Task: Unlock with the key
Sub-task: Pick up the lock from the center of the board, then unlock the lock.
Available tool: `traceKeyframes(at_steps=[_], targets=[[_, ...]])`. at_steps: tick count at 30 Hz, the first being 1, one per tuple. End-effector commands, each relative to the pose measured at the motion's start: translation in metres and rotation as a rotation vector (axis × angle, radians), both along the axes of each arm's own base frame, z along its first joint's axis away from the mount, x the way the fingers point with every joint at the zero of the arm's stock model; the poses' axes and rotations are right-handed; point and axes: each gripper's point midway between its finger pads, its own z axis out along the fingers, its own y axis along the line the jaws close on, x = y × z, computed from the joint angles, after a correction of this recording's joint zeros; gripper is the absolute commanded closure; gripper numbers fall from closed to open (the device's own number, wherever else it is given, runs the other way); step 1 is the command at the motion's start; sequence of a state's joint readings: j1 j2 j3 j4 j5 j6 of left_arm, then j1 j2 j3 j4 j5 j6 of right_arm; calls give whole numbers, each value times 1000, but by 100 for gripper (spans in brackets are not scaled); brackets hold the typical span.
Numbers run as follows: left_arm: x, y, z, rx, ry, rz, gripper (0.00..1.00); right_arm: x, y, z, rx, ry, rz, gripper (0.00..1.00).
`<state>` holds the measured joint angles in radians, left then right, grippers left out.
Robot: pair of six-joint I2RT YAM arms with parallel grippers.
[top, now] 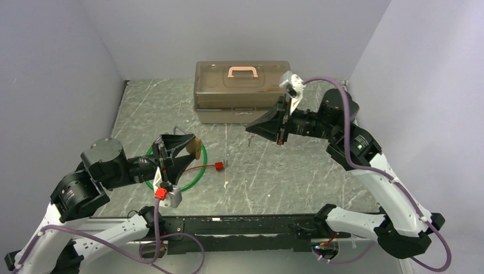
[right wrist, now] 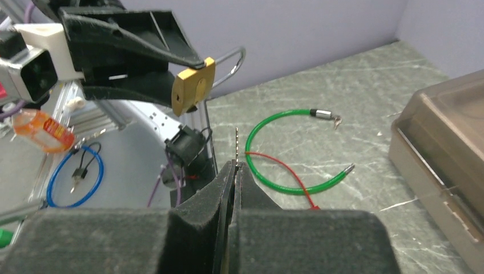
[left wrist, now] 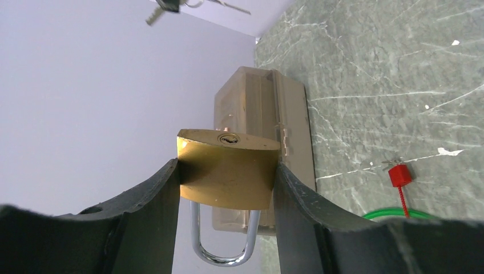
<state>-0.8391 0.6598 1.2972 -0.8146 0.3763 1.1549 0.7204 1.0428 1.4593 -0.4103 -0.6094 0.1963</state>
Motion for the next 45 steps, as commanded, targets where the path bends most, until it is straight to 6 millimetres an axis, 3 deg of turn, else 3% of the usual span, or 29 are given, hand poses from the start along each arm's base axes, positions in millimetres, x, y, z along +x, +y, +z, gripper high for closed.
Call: traceKeyframes(at_steps=[1,8,20,24,34,45], targets=[[3,-5,47,-99,-178,-17,100,-13,10,-6,-33,-26,134,100],[34,-3,68,-139,-249,110,100,-2,27,-18,-77,12,163,100],[68,-6,36,-37,-321,214,100,-2,56,-29,-152,7,178,100],[69,-6,30,-25,-337,215,100,6,65,-32,-167,20,141,100],[65,-1,37,-48,-359,218,100,5,88,-45,-243,27,130,100],[63,-2,37,-19,-385,198,100,7,84,-36,-227,14,98,100]])
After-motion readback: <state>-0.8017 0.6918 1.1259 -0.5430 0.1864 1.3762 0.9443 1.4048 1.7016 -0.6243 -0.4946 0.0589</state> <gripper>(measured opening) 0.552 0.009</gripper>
